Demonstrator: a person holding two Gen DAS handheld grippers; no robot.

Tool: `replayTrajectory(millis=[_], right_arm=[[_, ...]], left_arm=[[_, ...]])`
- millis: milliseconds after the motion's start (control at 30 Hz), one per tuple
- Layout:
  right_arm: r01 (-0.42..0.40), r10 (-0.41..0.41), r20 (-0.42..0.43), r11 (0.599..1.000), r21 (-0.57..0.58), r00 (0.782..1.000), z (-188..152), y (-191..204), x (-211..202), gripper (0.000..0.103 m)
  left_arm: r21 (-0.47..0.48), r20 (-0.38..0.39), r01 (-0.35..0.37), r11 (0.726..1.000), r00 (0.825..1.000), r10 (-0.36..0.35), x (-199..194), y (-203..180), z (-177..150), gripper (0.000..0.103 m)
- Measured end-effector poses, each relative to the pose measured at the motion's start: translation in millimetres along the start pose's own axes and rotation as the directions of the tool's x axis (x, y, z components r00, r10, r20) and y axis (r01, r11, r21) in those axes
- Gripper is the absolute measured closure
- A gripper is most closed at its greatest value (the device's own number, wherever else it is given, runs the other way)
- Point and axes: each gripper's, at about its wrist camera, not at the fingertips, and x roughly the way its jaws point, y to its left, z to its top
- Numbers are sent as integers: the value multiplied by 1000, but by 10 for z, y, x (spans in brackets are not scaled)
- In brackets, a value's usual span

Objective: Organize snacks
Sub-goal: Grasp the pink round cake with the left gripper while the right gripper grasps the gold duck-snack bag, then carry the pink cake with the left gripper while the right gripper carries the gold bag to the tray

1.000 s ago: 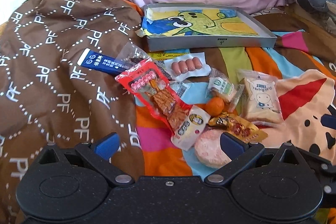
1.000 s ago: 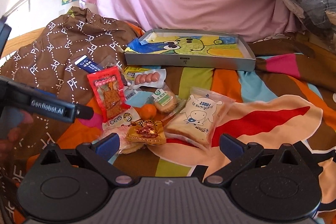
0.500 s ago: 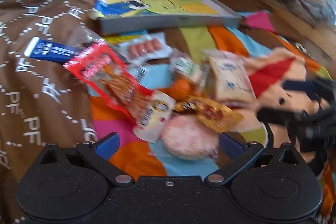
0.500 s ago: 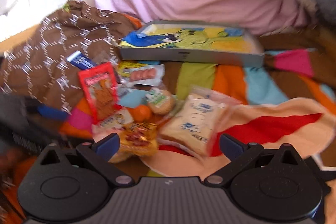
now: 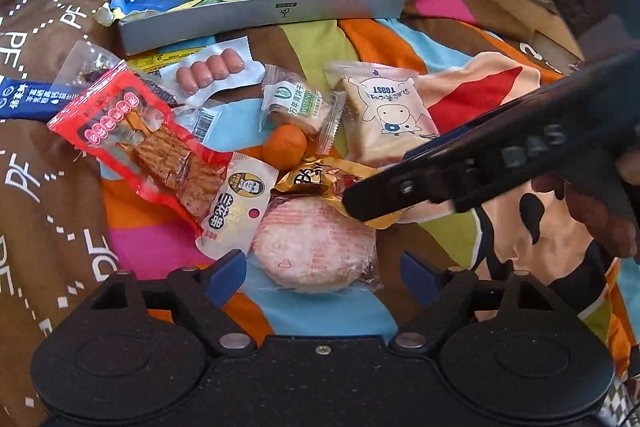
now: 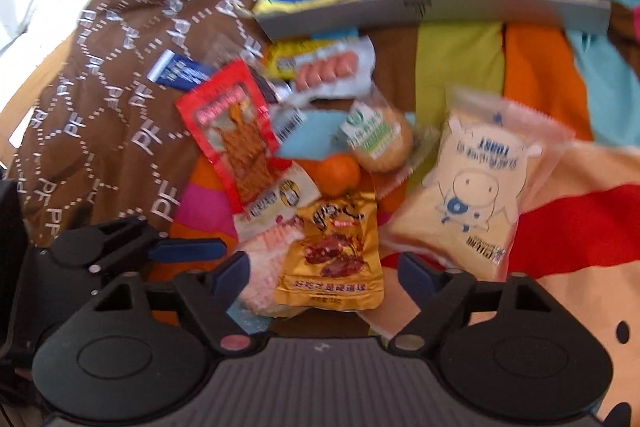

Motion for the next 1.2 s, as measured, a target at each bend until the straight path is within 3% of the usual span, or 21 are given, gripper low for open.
replayTrajectory(millis=[267, 567, 800, 1067, 1200], right_arm=[[-16, 21, -54, 996, 86, 998, 101, -95, 313, 41], [-67, 74, -46, 986, 153, 996, -26, -298, 82, 45], [-66, 77, -55, 983, 172, 996, -192, -411, -157, 45], [-67, 72, -38, 992, 109, 997, -462, -385, -339, 45], [21, -21, -16, 999, -31, 1000, -565, -173, -317, 42]], left_arm=[[-27, -13, 9, 1000, 1000, -9, 144, 100, -3, 24], [-68, -5, 57, 996, 998, -58, 234, 156, 32, 28], [-6, 3, 44, 999, 999, -44, 343, 92, 76, 27], [-14, -9, 36, 999, 999, -36, 304, 105, 103, 28], [-42, -34, -14, 999, 999, 13, 226, 74, 86, 28]])
